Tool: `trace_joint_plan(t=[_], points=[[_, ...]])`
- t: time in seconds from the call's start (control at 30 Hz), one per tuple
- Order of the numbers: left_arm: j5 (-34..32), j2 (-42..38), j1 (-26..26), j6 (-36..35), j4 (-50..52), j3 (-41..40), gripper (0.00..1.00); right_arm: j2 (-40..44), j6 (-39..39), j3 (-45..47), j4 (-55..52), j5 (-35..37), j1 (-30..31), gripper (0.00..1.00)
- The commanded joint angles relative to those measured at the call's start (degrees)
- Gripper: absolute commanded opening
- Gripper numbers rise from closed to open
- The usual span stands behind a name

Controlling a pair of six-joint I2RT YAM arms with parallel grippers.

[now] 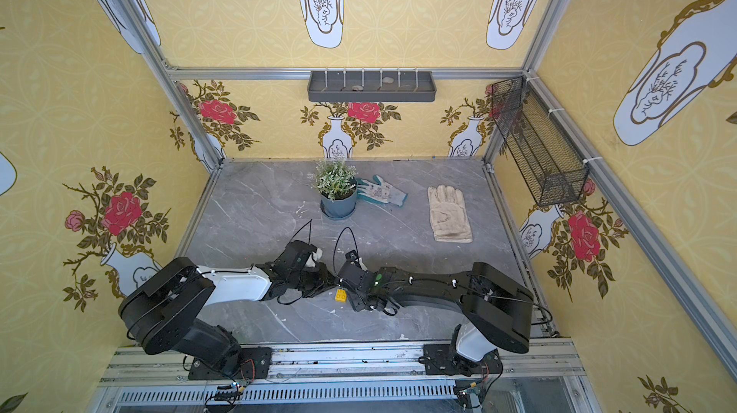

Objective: Assemble the number 4 with lego
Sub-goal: Move the lego brick at the center of the board.

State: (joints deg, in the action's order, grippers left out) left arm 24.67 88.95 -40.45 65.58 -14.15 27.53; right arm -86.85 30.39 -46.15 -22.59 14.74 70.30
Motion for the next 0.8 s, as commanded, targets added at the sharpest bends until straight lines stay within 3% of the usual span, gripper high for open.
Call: trace_joint_plan(t=[0.0, 0.2, 0.5, 0.77], points=[[-2.43, 1.13, 0.1, -0.25, 5.65, -0.37, 0.16, 0.97, 0.39, -0.47, -0.7, 1.59, 0.38, 0.73], [-2.59, 0.79, 0.1, -0.19, 5.65, -0.62, 0.16, 1.15, 2.37, -0.52, -2.47, 3.02, 1.69, 0.78], [-2.32, 1.32, 0.1, -0.27, 5.8, -0.24, 0.16, 4.45, 8.76, 1.35, -5.3, 4.3, 2.5, 0.81], [-2.25, 1.5, 0.11, -0.19, 5.64, -0.29, 0.16, 2.99, 9.5, 1.09, -6.32, 4.59, 2.41, 0.81]])
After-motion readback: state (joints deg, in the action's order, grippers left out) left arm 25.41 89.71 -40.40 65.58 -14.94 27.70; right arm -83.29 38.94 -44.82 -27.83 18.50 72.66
